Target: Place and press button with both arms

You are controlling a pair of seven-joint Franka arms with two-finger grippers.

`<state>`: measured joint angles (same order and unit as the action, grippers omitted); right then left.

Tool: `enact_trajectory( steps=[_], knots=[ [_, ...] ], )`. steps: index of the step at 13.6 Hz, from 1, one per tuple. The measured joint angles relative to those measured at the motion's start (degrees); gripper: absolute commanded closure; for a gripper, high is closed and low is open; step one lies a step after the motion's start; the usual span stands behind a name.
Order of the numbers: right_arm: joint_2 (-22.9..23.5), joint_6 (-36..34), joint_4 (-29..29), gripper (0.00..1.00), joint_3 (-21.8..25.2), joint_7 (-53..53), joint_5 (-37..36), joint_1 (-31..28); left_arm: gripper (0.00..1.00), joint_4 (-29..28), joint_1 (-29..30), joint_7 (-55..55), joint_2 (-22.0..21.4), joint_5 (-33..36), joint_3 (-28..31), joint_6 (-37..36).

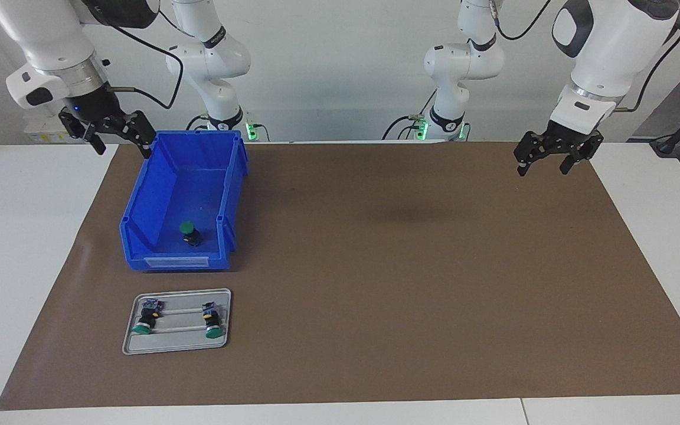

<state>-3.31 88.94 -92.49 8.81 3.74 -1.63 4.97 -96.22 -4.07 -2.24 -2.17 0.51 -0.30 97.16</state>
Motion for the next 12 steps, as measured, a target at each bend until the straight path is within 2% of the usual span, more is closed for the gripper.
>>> enact_trajectory(
  steps=[12],
  knots=[
    [0.0,-1.3,-0.2,0.0,-0.9,-0.7,0.0,0.7,0.0,0.0,0.0,0.0,0.0,0.0,0.0,0.0]
  ],
)
